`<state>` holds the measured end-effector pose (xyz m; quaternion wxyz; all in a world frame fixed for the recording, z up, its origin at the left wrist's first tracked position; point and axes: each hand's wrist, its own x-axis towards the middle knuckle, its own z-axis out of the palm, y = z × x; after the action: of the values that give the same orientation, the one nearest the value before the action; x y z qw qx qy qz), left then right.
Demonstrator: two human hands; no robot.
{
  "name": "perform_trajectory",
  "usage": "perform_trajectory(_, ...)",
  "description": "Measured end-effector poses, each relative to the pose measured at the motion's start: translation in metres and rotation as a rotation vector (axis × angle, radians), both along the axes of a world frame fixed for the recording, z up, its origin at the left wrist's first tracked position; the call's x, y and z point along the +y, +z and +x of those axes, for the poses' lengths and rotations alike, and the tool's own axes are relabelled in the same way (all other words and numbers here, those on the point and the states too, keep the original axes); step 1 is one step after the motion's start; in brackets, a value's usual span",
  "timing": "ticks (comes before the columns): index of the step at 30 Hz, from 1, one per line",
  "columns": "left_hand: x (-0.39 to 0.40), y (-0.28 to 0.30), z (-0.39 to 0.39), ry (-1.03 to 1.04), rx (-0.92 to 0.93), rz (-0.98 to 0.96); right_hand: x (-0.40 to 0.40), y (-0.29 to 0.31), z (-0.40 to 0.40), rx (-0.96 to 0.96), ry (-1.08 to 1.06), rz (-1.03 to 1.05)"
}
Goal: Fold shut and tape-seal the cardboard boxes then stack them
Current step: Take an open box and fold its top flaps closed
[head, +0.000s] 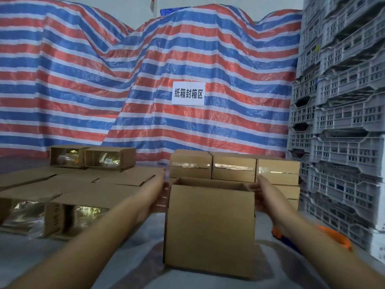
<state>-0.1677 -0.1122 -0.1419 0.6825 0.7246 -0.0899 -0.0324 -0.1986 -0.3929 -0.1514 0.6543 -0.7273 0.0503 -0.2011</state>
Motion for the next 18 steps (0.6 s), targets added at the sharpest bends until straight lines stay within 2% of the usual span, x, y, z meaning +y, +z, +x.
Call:
perform_trajectory(2, -0.009, -0.025, -0.006, -0.068, 0.075, -0.274, 0.013, -0.030, -0.011, 0.041, 0.059, 0.183)
perform_trajectory(4, -0.021, -0.037, -0.008, -0.071, 0.128, -0.381, 0.025, -0.047, -0.018, 0.111, 0.112, 0.322)
perform_trajectory(6, -0.030, -0.036, -0.006, -0.063, 0.099, -0.358, 0.030, -0.045, -0.018, 0.141, 0.171, 0.458)
perform_trajectory(10, -0.039, -0.027, 0.003, -0.104, 0.051, -0.345, 0.021, -0.029, -0.007, 0.095, 0.161, 0.548)
perform_trajectory(13, -0.052, -0.042, 0.015, -0.079, 0.065, -0.373, 0.019, -0.034, -0.003, 0.181, 0.137, 0.627)
perform_trajectory(16, -0.056, -0.063, 0.025, -0.068, 0.014, -0.419, 0.016, -0.040, 0.003, 0.196, 0.128, 0.619)
perform_trajectory(18, -0.054, -0.064, 0.030, -0.058, 0.043, -0.428, 0.012, -0.042, 0.007, 0.172, 0.107, 0.570)
